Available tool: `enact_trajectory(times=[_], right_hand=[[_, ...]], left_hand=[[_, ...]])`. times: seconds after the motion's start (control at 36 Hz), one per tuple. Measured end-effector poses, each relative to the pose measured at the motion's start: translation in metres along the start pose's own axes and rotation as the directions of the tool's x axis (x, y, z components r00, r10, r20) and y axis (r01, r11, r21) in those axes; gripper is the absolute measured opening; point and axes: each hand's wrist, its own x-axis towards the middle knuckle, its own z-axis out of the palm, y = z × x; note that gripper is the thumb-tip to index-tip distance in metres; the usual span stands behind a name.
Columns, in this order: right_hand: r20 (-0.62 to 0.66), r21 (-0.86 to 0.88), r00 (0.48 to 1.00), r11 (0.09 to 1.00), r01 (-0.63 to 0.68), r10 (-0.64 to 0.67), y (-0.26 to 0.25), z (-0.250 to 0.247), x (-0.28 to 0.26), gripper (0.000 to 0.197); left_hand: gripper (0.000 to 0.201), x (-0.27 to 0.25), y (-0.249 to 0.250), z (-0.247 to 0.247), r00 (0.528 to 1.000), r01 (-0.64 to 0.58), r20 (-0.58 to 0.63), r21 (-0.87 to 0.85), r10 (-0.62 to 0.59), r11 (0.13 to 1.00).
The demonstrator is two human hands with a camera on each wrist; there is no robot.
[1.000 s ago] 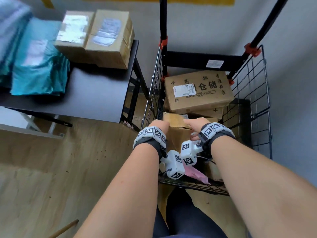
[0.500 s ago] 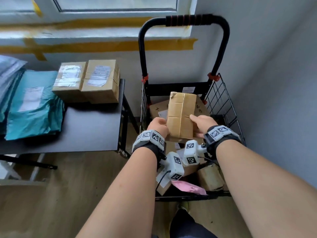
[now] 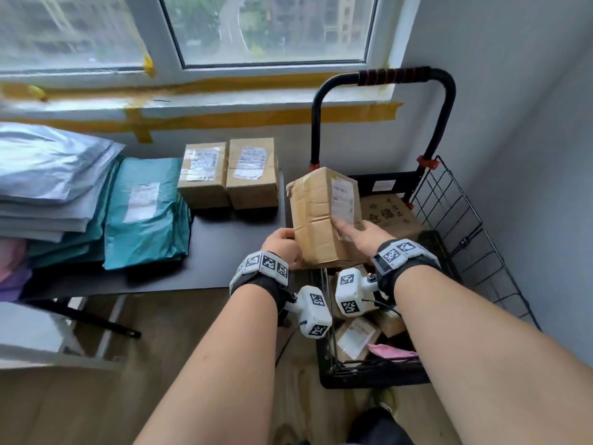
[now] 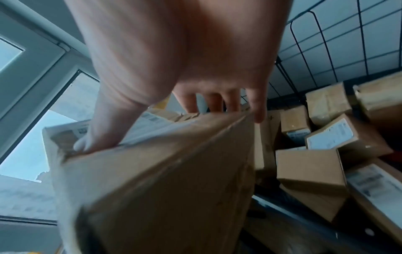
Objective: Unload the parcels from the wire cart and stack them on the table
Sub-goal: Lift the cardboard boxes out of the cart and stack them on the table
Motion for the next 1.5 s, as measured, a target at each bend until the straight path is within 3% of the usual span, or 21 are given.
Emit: enact_trajectory(times=[0.06,0.17,0.33,0.44,0.58,0.61,0.67,0.72,0.83,0.92,1.11,1.28,1.5], right_hand=[[0.009,0.000,1.000,1.000,0.016,-0.016,0.003,0.016,0.004,0.134],[-0.006,0.072,1.000,0.997,0.023,-0.023,-0.008,0.038,-0.026,0.094],[0.031,0.097,0.999,0.995,0.035,-0.039,-0.012,0.053,-0.030,0.081],[0.070,0.076,0.996,0.996,0.047,-0.053,-0.023,0.061,-0.022,0.074],[0.149,0.071,0.986,0.996,0.058,-0.068,-0.033,0.081,0.002,0.058],[0.168,0.079,0.983,0.995,0.057,-0.070,-0.034,0.085,0.007,0.057],[0.203,0.069,0.977,0.996,0.056,-0.069,-0.037,0.095,0.014,0.055],[0.243,0.058,0.968,0.997,0.041,-0.054,-0.039,0.103,0.020,0.046],[0.290,0.072,0.957,0.997,-0.006,-0.015,-0.046,0.123,0.027,0.029],[0.305,0.066,0.952,0.998,-0.004,-0.016,-0.053,0.139,0.030,0.024],[0.299,0.090,0.954,0.996,-0.012,-0.015,-0.078,0.178,0.049,0.032],[0.261,0.182,0.965,0.982,-0.060,0.010,-0.098,0.220,0.058,0.024],[0.120,0.170,0.993,0.985,-0.030,0.009,-0.127,0.257,0.068,0.025]], left_hand=[[0.050,-0.005,-0.010,-0.012,0.999,0.033,-0.030,-0.043,-0.034,0.999],[0.049,-0.015,-0.020,-0.033,0.994,0.045,-0.090,-0.100,-0.054,0.994],[0.048,-0.025,-0.028,-0.055,0.987,0.105,-0.097,-0.193,-0.125,0.976],[0.031,-0.028,-0.022,-0.065,0.982,0.087,-0.147,-0.182,-0.115,0.979],[0.077,-0.006,-0.039,-0.072,0.973,0.130,-0.171,-0.161,-0.157,0.978],[0.079,-0.005,-0.042,-0.074,0.970,0.133,-0.178,-0.174,-0.164,0.976],[0.061,-0.010,-0.041,-0.078,0.967,0.141,-0.190,-0.166,-0.172,0.976],[0.067,-0.010,-0.044,-0.085,0.950,0.166,-0.234,-0.177,-0.205,0.970],[0.081,0.002,-0.065,-0.102,0.905,0.245,-0.336,-0.093,-0.262,0.965],[0.062,-0.020,-0.051,-0.114,0.893,0.263,-0.369,-0.035,-0.257,0.964],[0.041,0.003,-0.057,-0.155,0.898,0.275,-0.369,0.045,-0.239,0.960],[0.029,0.028,-0.060,-0.196,0.909,0.286,-0.367,0.206,-0.197,0.936],[0.041,0.052,-0.056,-0.247,0.941,0.192,-0.335,0.389,-0.056,0.901]])
